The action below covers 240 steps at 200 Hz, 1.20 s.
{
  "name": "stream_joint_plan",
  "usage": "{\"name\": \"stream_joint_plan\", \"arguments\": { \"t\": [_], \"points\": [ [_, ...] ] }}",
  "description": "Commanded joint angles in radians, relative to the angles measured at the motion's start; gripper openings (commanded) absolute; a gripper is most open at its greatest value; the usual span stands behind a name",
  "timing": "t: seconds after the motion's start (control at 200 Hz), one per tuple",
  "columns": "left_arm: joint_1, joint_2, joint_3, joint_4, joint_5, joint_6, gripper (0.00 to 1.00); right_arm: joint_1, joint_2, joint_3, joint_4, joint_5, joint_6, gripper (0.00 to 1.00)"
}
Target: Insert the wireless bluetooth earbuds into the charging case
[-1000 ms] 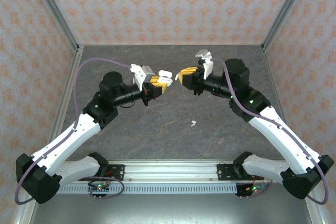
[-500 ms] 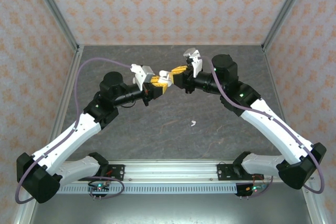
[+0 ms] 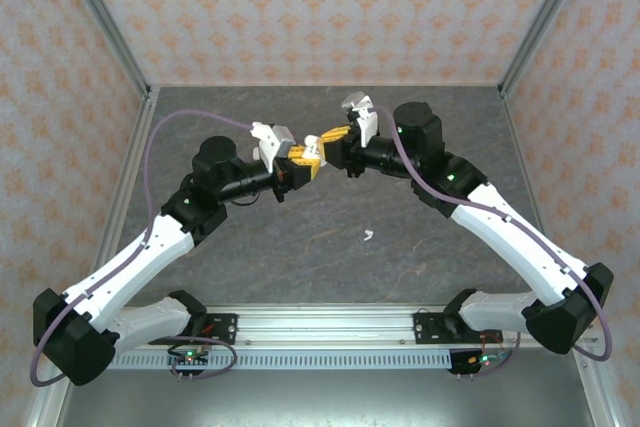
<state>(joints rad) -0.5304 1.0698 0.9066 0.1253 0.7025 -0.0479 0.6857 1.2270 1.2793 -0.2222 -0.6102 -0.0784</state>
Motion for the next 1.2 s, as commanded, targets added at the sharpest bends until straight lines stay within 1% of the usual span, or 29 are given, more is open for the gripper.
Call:
{"name": "stream_joint_plan", "arguments": {
  "t": [0.0, 0.696, 0.801, 1.031, 1.196],
  "points": [
    [-0.011, -0.003, -0.002, 0.053, 0.019, -0.004, 0.03, 0.008, 0.000, 0.029, 0.037, -0.024, 0.012, 0.19],
    [-0.010, 0.013, 0.017, 0.051, 0.020, 0.000, 0.03, 0.009, 0.032, 0.059, -0.053, -0.119, 0.022, 0.20],
    [-0.010, 0.013, 0.017, 0.049, 0.020, 0.001, 0.03, 0.008, 0.032, 0.068, -0.052, -0.121, 0.035, 0.24],
    [-0.011, 0.009, 0.017, 0.044, 0.015, 0.006, 0.03, 0.003, 0.019, 0.126, -0.087, -0.084, 0.050, 0.45],
    [-0.011, 0.001, 0.013, 0.039, 0.000, 0.012, 0.03, -0.026, -0.011, 0.144, -0.117, -0.013, 0.079, 0.52]
  ]
}}
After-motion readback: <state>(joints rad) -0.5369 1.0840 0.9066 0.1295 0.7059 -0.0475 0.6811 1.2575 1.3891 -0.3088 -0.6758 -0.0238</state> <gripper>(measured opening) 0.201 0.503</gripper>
